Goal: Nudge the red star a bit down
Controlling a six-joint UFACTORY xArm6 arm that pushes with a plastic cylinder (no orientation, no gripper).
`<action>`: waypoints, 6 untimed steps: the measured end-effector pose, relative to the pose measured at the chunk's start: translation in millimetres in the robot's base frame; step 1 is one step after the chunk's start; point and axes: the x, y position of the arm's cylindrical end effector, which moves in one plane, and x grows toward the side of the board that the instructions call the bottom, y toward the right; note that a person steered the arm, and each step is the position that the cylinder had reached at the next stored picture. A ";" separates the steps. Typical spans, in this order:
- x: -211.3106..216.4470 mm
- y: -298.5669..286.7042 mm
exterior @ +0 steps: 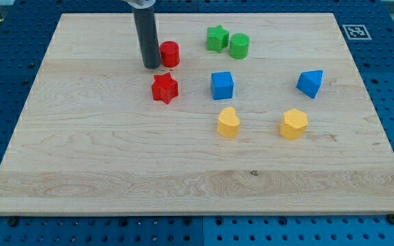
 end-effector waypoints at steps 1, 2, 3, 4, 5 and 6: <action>1.4 0.7; 5.8 7.0; 14.4 7.5; 24.1 7.5; 27.6 10.5; 29.4 24.7</action>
